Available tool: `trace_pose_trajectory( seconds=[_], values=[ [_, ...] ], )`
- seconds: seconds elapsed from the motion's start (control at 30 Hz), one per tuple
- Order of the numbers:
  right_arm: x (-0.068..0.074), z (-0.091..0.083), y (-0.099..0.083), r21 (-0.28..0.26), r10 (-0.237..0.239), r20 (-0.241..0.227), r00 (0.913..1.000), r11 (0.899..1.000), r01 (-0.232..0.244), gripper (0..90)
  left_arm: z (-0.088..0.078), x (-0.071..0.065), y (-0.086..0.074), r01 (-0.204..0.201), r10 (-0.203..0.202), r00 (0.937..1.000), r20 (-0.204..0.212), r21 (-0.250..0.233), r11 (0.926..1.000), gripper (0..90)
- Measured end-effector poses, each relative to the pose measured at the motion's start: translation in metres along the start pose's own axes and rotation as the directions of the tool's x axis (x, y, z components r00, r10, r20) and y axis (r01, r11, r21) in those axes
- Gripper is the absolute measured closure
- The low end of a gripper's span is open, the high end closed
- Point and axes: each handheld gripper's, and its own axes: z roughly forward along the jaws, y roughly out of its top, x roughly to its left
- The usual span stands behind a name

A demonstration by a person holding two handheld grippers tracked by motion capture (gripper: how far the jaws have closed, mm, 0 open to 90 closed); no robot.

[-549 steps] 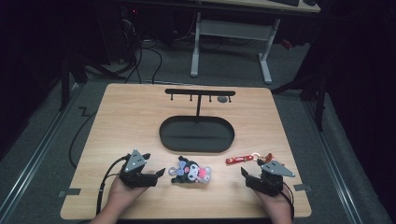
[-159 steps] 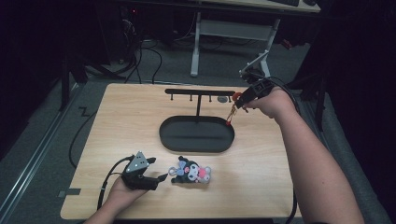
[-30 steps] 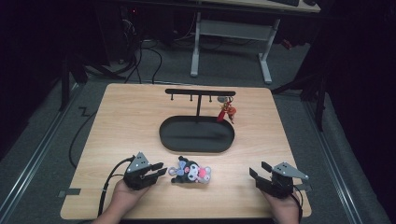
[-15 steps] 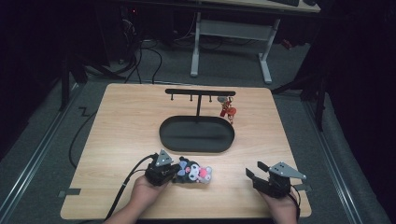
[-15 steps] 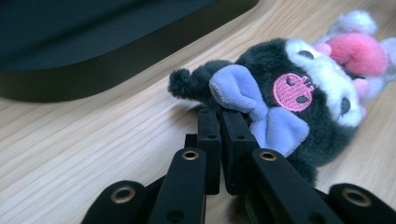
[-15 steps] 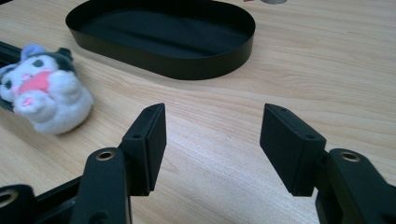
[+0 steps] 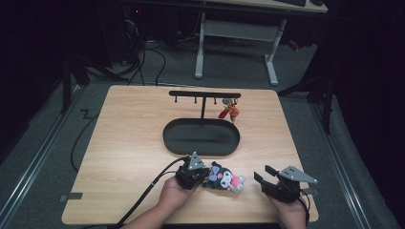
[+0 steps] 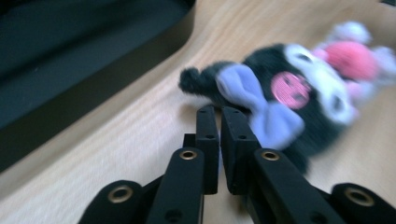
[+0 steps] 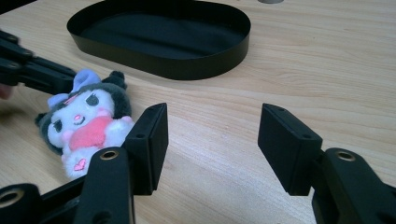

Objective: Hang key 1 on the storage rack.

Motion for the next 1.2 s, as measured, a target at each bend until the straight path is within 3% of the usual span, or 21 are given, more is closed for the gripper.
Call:
trace_pose_trajectory(
  seconds=[0.07, 0.1, 0.17, 0.33, 0.5, 0.67, 0.77, 0.83, 0.87, 0.9, 0.93, 0.97, 1.0, 1.03, 1.07, 1.2],
  values=[
    [0.0, 0.0, -0.001, 0.001, -0.003, 0.0, 1.0, 1.0, 0.003, 43.3, -0.012, -0.006, -0.007, -0.023, 0.022, 0.999, 0.038, 0.013, 0.9997, 89.9],
    [0.0, 0.0, -0.001, 0.006, 0.0, -0.001, 1.0, 1.0, 0.0, 43.3, -0.019, -0.014, -0.015, -0.059, 0.056, 0.9964, 0.062, 0.034, 0.9977, 90.0],
    [0.0, 0.0, -0.002, 0.008, 0.002, -0.002, 1.0, 1.0, -0.002, 43.3, -0.02, -0.018, -0.017, -0.073, 0.07, 0.9956, 0.062, 0.046, 0.9963, 90.0],
    [-0.001, 0.0, -0.001, 0.006, 0.009, 0.003, 1.0, 1.0, -0.009, 43.1, -0.003, -0.018, -0.016, -0.072, 0.068, 0.9966, 0.045, 0.088, 0.9935, 90.0],
    [-0.003, 0.001, -0.002, 0.007, 0.015, 0.008, 0.9999, 1.0, -0.015, 43.0, 0.023, -0.026, 0.006, -0.09, 0.085, 0.9944, 0.063, 0.081, 0.9926, 90.0],
    [-0.007, 0.003, -0.004, 0.018, 0.025, 0.008, 0.9997, 1.0, -0.025, 43.0, 0.033, -0.031, 0.013, -0.094, 0.09, 0.9939, 0.064, 0.065, 0.9935, 89.8],
    [-0.009, 0.001, -0.005, 0.015, 0.032, 0.011, 0.9994, 0.999, -0.032, 43.0, 0.029, -0.026, 0.01, -0.079, 0.076, 0.9956, 0.054, 0.051, 0.9956, 86.7],
    [-0.01, 0.0, -0.005, 0.015, 0.032, 0.015, 0.9994, 0.999, -0.032, 43.0, 0.021, -0.02, 0.006, -0.067, 0.065, 0.9969, 0.043, 0.045, 0.9967, 83.6],
    [-0.01, 0.0, -0.005, 0.016, 0.032, 0.016, 0.9994, 0.999, -0.032, 43.0, 0.014, -0.016, 0.003, -0.059, 0.057, 0.9976, 0.04, 0.036, 0.9976, 81.2],
    [-0.011, 0.0, -0.005, 0.014, 0.035, 0.017, 0.9992, 0.999, -0.035, 43.0, 0.006, -0.01, 0.0, -0.048, 0.048, 0.9983, 0.034, 0.023, 0.9986, 73.1],
    [-0.011, 0.0, -0.005, 0.014, 0.035, 0.017, 0.9992, 0.999, -0.035, 43.0, -0.004, -0.005, -0.003, -0.038, 0.038, 0.999, 0.024, 0.013, 0.9992, 73.1],
    [-0.012, -0.001, -0.006, 0.012, 0.038, 0.022, 0.999, 0.999, -0.038, 43.0, -0.015, 0.002, -0.007, -0.026, 0.026, 0.9996, 0.007, 0.0, 0.9997, 64.9],
    [-0.012, -0.001, -0.006, 0.012, 0.038, 0.022, 0.999, 0.999, -0.038, 43.0, -0.027, 0.01, -0.01, -0.015, 0.015, 0.9998, -0.011, -0.01, 0.9998, 64.9],
    [-0.013, -0.001, -0.006, 0.012, 0.044, 0.026, 0.9987, 0.999, -0.044, 43.0, -0.051, 0.025, -0.016, -0.008, 0.006, 0.9982, -0.059, -0.03, 0.9995, 58.6],
    [-0.013, -0.001, -0.006, 0.012, 0.044, 0.026, 0.9987, 0.999, -0.044, 43.0, -0.051, 0.025, -0.016, -0.008, 0.006, 0.9982, -0.059, -0.03, 0.9995, 55.3],
    [-0.016, 0.002, -0.008, 0.019, 0.061, 0.033, 0.9976, 0.998, -0.062, 43.2, -0.095, 0.06, -0.033, 0.007, -0.017, 0.9836, -0.179, -0.055, 0.9985, 47.9]
  ],
)
